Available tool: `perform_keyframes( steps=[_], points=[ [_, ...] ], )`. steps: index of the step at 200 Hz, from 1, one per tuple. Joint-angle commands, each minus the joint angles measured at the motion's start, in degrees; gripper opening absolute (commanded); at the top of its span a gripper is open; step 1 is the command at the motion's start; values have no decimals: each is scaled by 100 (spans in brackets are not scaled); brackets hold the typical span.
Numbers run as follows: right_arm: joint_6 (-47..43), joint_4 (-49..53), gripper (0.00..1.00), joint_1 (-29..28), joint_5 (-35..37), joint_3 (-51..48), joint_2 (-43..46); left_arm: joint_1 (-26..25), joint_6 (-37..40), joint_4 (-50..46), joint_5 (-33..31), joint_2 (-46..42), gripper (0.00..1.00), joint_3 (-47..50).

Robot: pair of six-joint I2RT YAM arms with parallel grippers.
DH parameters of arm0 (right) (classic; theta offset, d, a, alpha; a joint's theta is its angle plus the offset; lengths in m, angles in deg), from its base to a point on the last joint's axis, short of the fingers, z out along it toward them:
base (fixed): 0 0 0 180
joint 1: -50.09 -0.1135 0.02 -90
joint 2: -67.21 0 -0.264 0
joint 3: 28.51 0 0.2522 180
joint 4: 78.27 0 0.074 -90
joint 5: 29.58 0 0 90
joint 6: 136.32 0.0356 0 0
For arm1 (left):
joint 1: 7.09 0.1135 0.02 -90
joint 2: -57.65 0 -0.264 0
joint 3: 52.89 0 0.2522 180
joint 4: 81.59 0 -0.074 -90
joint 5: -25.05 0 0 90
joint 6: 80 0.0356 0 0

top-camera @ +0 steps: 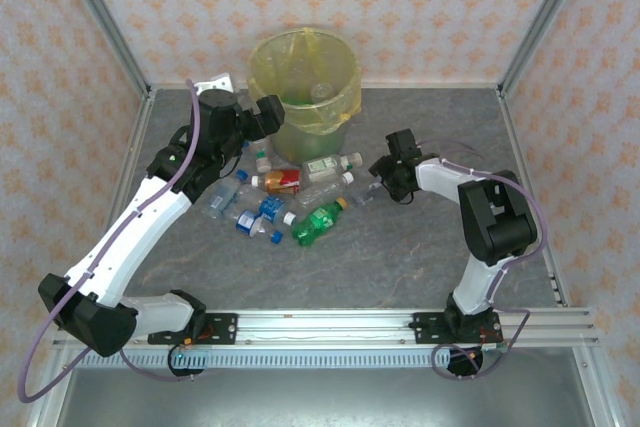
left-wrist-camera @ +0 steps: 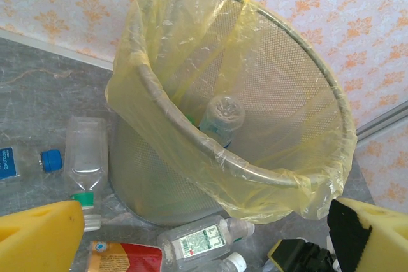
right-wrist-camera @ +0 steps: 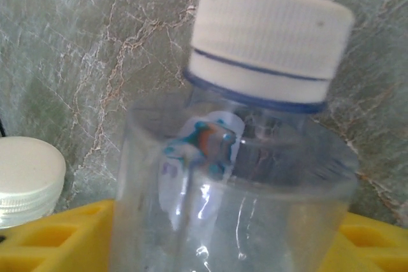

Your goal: Put the plastic bottles in the bin

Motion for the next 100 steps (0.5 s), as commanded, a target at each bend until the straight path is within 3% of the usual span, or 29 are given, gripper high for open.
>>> perform_keyframes(
  steps=[1, 14, 32, 100],
  points=[
    [-76, -223, 63, 2, 101, -83, -269, -22, 92, -48, -106, -152, 99, -13],
    [-109, -163, 62, 1, 198, -65, -165, -26, 81, -64, -114, -175, 99, -22],
    [-198, -77, 53, -4, 374, -34, 42, -29, 64, -78, -165, -224, 99, -11],
    [-599, 348, 53, -4, 1209, 272, 970, -29, -58, -141, -272, -383, 99, 63]
  ],
)
